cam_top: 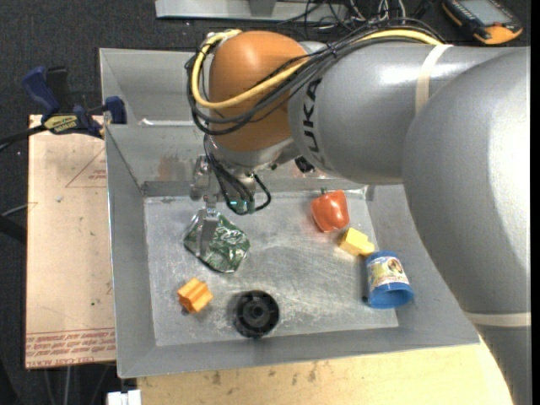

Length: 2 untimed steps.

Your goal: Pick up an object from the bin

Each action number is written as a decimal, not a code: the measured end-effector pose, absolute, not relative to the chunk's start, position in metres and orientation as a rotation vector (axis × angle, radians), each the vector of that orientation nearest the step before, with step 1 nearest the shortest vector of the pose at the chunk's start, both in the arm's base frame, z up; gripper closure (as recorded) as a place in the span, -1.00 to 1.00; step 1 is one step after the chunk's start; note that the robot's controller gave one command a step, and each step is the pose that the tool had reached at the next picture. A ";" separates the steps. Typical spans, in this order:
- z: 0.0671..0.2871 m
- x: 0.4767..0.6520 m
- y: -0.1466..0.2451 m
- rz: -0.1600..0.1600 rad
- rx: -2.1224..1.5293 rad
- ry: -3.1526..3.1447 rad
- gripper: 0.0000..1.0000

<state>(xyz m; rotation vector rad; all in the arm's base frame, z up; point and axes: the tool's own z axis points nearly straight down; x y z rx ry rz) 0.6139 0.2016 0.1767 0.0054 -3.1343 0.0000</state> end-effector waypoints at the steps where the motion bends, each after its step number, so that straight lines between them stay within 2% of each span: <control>1: 0.182 0.616 0.201 -0.003 0.001 -3.143 -1.00; 2: 0.137 0.621 0.190 -0.007 -0.008 -3.150 -1.00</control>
Offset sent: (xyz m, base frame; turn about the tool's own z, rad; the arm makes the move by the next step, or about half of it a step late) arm 0.0093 -0.0272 -0.0981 0.0161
